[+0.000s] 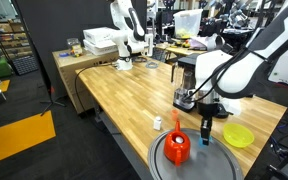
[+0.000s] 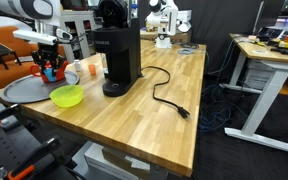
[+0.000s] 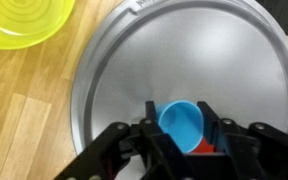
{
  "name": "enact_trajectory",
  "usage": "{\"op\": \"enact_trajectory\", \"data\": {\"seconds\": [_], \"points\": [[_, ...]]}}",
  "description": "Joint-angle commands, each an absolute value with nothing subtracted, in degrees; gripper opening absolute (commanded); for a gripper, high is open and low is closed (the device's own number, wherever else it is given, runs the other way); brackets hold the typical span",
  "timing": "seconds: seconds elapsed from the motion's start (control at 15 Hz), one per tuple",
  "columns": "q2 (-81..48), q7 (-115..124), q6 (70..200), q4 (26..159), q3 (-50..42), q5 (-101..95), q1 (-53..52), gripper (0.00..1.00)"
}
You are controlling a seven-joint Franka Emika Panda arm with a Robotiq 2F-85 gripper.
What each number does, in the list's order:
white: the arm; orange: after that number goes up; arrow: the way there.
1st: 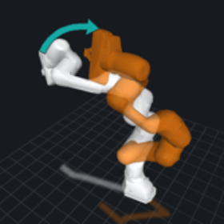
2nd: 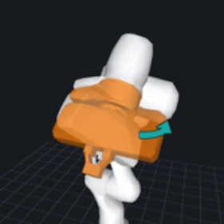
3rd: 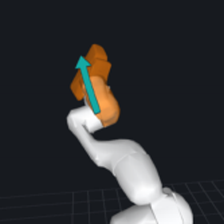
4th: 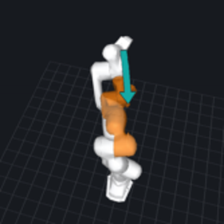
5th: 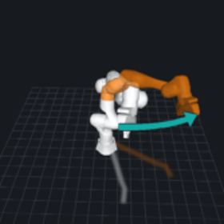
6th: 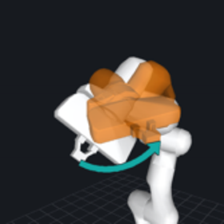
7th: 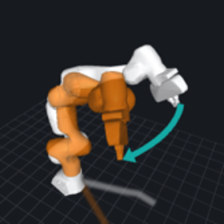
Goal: Put the blue cup inside the yellow bowl
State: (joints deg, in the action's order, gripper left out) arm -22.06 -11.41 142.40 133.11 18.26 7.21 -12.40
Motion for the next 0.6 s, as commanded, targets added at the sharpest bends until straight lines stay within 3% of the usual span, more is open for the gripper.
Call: {"op": "enact_trajectory", "data": {"seconds": [0.0, 0.53], "points": [[-16.1, -13.3, 142.9, 137.6, 18.4, 8.3, -10.3, 0.19], [-6.3, -13.1, 142.4, 145.7, 13.8, 7.7, -7.9, 0.19]]}}
